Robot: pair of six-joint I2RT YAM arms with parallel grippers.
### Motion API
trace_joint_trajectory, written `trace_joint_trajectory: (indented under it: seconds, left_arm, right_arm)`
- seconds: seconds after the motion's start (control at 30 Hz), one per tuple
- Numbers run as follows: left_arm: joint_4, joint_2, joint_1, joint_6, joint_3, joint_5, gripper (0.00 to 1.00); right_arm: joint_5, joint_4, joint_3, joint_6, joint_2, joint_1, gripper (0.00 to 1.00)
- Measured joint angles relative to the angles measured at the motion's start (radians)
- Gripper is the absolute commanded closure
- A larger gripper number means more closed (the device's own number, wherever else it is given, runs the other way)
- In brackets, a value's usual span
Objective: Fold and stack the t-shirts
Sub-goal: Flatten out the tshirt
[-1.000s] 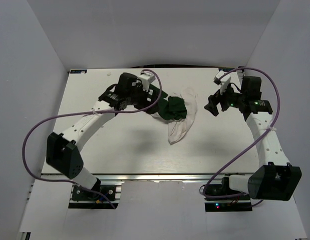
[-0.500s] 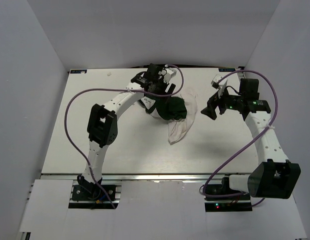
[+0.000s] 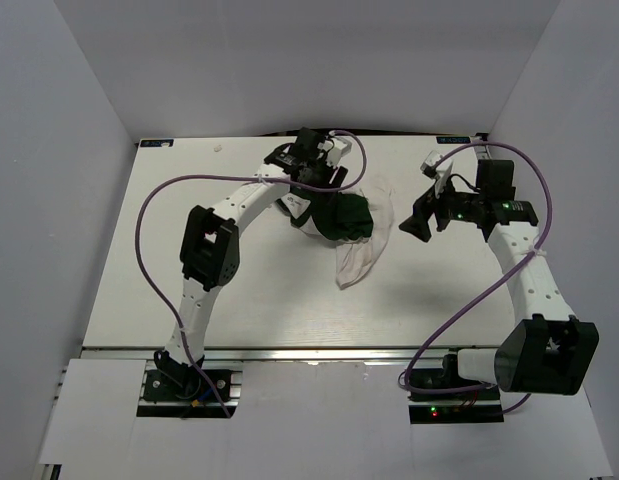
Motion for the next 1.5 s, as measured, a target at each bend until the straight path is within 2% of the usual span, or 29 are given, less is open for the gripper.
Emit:
trace_joint_trajectory:
  seconds: [0.37, 0.53, 0.8, 0.9, 0.93, 0.97, 1.0, 1.07, 1.33, 1.5]
  left_arm:
    - [0.003, 0.022, 0.095, -0.172, 0.045, 0.097, 0.44]
    - [0.004, 0.040, 0.137, -0.232, 0.047, 0.163, 0.46]
    - [0.006, 0.116, 0.126, -0.297, 0.051, 0.243, 0.49]
    - [0.008, 0.140, 0.123, -0.314, 0.051, 0.267, 0.60]
    - [0.009, 0.146, 0.123, -0.319, 0.051, 0.273, 0.68]
    - [0.009, 0.150, 0.122, -0.325, 0.051, 0.276, 0.84]
    - [0.009, 0.153, 0.123, -0.331, 0.050, 0.281, 0.92]
    - [0.014, 0.154, 0.123, -0.341, 0.050, 0.292, 1.00]
    - [0.074, 0.123, 0.135, -0.405, 0.010, 0.297, 1.00]
    - [0.129, -0.047, 0.166, -0.452, -0.124, 0.284, 1.00]
  right_arm:
    - [0.000, 0.003, -0.036, 0.004, 0.002, -0.001, 0.11]
    - [-0.001, 0.009, -0.043, 0.007, 0.002, -0.002, 0.11]
    - [-0.001, 0.019, -0.044, 0.008, 0.002, -0.008, 0.11]
    - [0.000, 0.019, -0.045, 0.008, 0.002, -0.011, 0.11]
    - [-0.001, 0.019, -0.045, 0.009, 0.002, -0.012, 0.11]
    - [-0.001, 0.019, -0.045, 0.010, 0.002, -0.013, 0.11]
    - [-0.001, 0.020, -0.045, 0.010, 0.002, -0.013, 0.11]
    - [-0.001, 0.020, -0.045, 0.011, 0.002, -0.014, 0.11]
    - [-0.004, 0.023, -0.050, 0.014, 0.001, -0.014, 0.11]
    - [-0.008, 0.025, -0.061, 0.018, -0.009, -0.014, 0.11]
